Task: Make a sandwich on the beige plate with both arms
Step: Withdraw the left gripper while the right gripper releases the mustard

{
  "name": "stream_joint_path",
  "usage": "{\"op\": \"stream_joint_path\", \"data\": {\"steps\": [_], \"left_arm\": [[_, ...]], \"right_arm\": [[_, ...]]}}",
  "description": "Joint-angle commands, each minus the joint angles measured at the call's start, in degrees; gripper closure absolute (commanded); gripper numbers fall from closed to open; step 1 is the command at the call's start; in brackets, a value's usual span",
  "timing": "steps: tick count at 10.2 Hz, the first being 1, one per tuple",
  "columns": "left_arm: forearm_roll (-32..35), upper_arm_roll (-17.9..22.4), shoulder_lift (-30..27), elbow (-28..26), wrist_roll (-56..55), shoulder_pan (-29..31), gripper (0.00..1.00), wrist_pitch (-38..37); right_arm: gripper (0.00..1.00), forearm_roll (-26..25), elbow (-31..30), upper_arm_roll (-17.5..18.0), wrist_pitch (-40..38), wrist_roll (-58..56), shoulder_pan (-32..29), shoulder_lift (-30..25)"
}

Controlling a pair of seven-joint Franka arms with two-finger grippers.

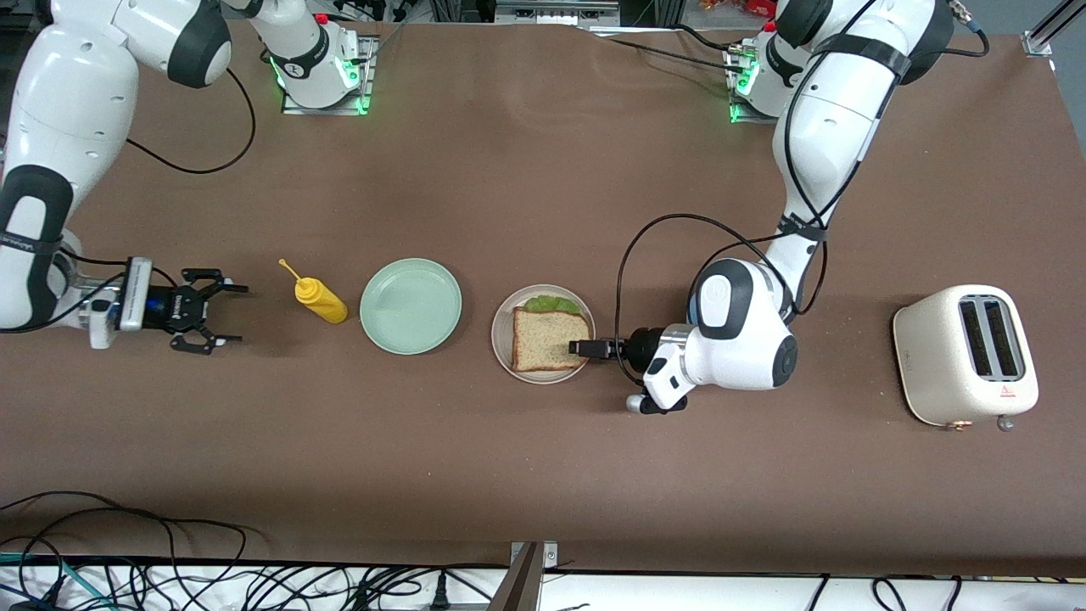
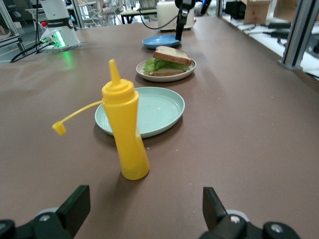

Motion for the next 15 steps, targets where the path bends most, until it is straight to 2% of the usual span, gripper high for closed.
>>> {"op": "stream_joint_path", "data": {"steps": [1, 3, 4, 6, 7, 9, 10, 12, 13, 15], "left_arm": [[1.85, 1.33, -1.31, 0.04, 0.85, 0.92, 0.0, -0.1], [9.32, 1.51, -2.02, 0.04, 0.5, 1.09, 0.0, -0.19], [12.05, 1.95, -2.02, 0.04, 0.5, 2.05, 0.0, -0.37], [19.16, 2.21, -2.63, 0.04, 0.58, 3.11, 0.0, -0.54], [23.98, 2.22, -3.16, 0.04, 0.58, 3.9, 0.0, -0.81], [31.2, 2.22, -4.3, 0.13, 0.67, 6.1, 0.0, -4.13], [35.59, 2.22, -4.57, 0.04, 0.85, 6.8, 0.0, -4.93], [41.59, 2.22, -5.44, 0.04, 0.94, 8.47, 0.0, -8.09], [42.91, 2.13, -5.88, 0.04, 1.11, 9.52, 0.0, -10.1], [48.0, 2.13, -7.9, 0.04, 1.11, 11.46, 0.0, -13.54]], "right_arm": [[0.0, -3.62, 6.44, -0.76, -0.59, 13.62, 0.59, -1.13], [0.0, -5.29, 11.19, -0.85, -0.68, 25.49, 1.38, -2.09], [0.0, -7.82, 13.21, -1.02, -0.68, 28.94, 2.26, -3.49], [0.0, -9.86, 15.59, -4.78, -0.94, 41.38, 6.2, -5.87], [0.0, -10.65, 15.87, -5.06, -0.77, 48.42, 6.74, -6.66], [0.0, -17.4, 15.96, -2.79, 1.42, 55.15, 7.1, -9.2], [0.0, -22.82, 15.87, -0.43, 2.91, 58.39, 7.1, -11.91], [0.0, -37.83, 15.43, 8.6, 6.42, 72.14, 6.05, -19.99], [0.0, -43.82, 15.26, 15.08, 6.79, 79.18, 3.52, -23.51], [0.0, -55.43, 14.64, 24.34, 7.49, 89.31, -0.7, -28.44]]}}
